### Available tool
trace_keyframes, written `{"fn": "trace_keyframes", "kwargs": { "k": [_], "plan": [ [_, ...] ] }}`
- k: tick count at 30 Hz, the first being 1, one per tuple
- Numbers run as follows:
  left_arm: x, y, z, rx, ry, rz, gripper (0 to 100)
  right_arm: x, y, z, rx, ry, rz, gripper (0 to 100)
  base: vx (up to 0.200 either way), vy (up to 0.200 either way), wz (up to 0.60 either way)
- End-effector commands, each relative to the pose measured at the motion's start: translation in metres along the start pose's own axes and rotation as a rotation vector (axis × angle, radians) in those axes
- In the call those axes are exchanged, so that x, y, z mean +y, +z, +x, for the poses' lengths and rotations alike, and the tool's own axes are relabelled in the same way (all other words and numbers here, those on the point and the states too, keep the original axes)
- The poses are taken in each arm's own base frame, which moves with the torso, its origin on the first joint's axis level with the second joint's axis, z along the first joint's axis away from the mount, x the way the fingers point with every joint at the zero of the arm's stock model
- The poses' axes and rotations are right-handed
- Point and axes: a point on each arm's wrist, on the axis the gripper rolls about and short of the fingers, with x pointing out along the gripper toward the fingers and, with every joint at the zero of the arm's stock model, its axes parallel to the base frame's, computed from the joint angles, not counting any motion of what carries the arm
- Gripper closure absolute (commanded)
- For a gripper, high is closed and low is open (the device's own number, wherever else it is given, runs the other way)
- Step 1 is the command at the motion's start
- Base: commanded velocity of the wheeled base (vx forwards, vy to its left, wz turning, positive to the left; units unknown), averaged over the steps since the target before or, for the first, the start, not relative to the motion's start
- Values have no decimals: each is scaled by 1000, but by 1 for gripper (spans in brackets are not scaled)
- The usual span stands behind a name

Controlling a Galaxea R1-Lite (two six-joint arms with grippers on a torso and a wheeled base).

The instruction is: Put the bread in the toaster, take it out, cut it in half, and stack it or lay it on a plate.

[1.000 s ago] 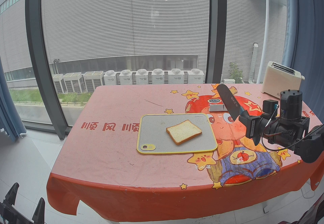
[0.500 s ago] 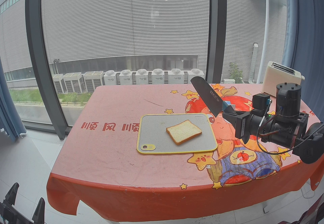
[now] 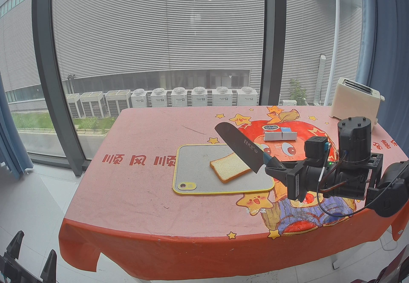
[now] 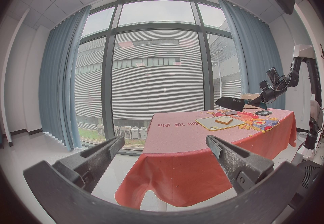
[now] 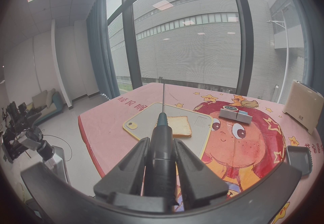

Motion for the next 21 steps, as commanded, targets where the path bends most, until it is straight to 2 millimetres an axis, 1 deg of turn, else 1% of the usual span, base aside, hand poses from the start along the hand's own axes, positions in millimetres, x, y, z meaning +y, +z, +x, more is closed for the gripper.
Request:
{"fn": "trace_keyframes", "kwargs": {
  "k": [1, 4, 6, 7, 10, 13, 14, 15, 19, 21],
  "plan": [
    [0, -4, 1, 9, 1, -1, 0, 7, -6, 8, 29, 23, -18, 100, 0, 0, 0],
    [0, -4, 1, 9, 0, -1, 0, 11, -9, 8, 38, 35, -29, 100, 0, 0, 0],
    [0, -4, 1, 9, 1, -1, 0, 11, -5, 7, 21, 39, -42, 100, 0, 0, 0],
    [0, -4, 1, 9, 1, 0, 0, 12, 2, 7, 4, 60, -47, 100, 0, 0, 0],
    [0, -4, 1, 9, 0, 0, 0, 12, 3, 9, 5, 80, -42, 100, 0, 0, 0],
    [0, -4, 1, 9, 0, 2, 0, 5, -6, 10, 36, 58, -37, 100, 0, 0, 0],
    [0, -4, 1, 11, 0, 2, 0, 0, -13, 9, 57, 40, -31, 100, 0, 0, 0],
    [0, -4, 1, 9, 0, 0, 0, 0, -14, 7, 59, 40, -35, 100, 0, 0, 0],
    [0, -4, 1, 8, 1, -4, 0, 1, -15, 4, 54, 43, -44, 100, 0, 0, 0],
    [0, -4, 1, 9, 3, -4, 0, 3, -12, -1, 39, 47, -47, 100, 0, 0, 0]
  ]
}}
